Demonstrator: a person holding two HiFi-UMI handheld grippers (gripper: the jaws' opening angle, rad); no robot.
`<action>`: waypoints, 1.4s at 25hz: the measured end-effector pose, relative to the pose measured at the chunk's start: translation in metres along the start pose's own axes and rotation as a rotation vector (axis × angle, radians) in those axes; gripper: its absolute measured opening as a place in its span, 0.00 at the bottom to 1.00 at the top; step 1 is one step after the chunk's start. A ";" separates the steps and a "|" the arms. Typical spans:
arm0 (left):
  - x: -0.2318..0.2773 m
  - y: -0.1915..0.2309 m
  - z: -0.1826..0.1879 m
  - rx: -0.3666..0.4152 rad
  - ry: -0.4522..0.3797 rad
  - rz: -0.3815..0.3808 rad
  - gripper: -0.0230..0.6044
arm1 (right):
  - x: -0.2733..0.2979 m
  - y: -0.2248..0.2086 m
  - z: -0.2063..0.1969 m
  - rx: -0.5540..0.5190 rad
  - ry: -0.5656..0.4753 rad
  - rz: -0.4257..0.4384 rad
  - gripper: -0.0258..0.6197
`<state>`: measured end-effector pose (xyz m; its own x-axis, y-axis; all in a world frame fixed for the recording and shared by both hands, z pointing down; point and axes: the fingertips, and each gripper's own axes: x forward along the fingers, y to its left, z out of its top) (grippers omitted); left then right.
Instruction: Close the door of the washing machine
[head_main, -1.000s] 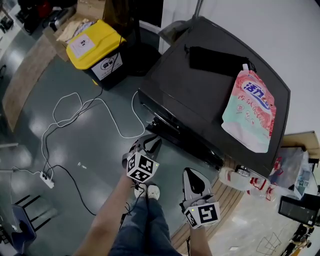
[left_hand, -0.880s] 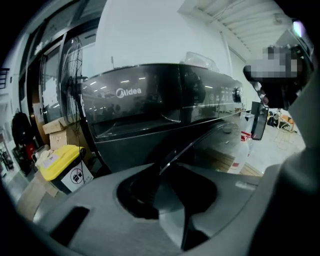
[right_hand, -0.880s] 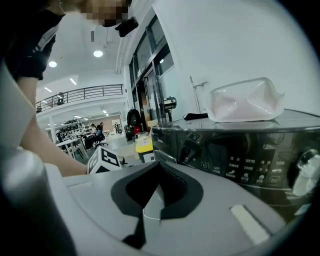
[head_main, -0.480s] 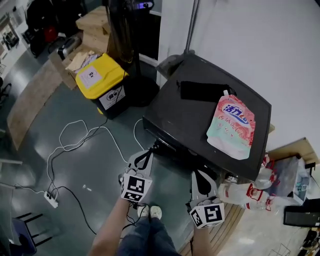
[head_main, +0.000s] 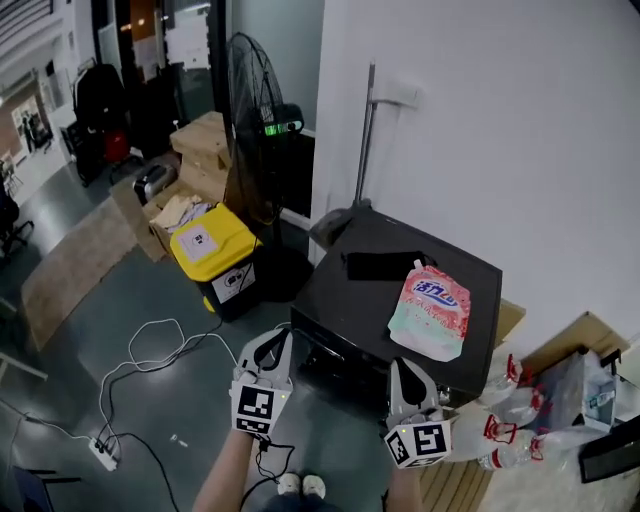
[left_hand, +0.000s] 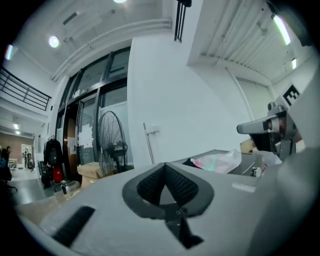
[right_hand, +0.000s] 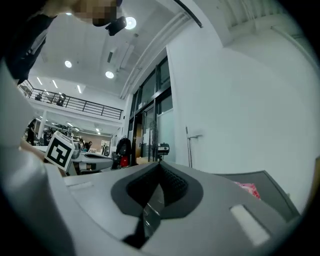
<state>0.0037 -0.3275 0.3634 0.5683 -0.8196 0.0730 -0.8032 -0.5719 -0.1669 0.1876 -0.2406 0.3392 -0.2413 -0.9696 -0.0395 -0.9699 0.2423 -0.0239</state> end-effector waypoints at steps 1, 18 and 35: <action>-0.004 0.002 0.013 0.004 -0.022 0.006 0.05 | -0.002 0.000 0.010 -0.008 -0.021 -0.003 0.05; -0.064 -0.006 0.087 -0.032 -0.111 0.063 0.05 | -0.053 0.002 0.091 -0.076 -0.181 -0.031 0.05; -0.077 -0.020 0.088 0.001 -0.101 0.037 0.05 | -0.062 0.009 0.082 -0.080 -0.139 -0.046 0.05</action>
<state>-0.0088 -0.2495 0.2748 0.5533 -0.8323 -0.0328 -0.8239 -0.5411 -0.1685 0.1963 -0.1759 0.2594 -0.1954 -0.9644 -0.1783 -0.9806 0.1894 0.0502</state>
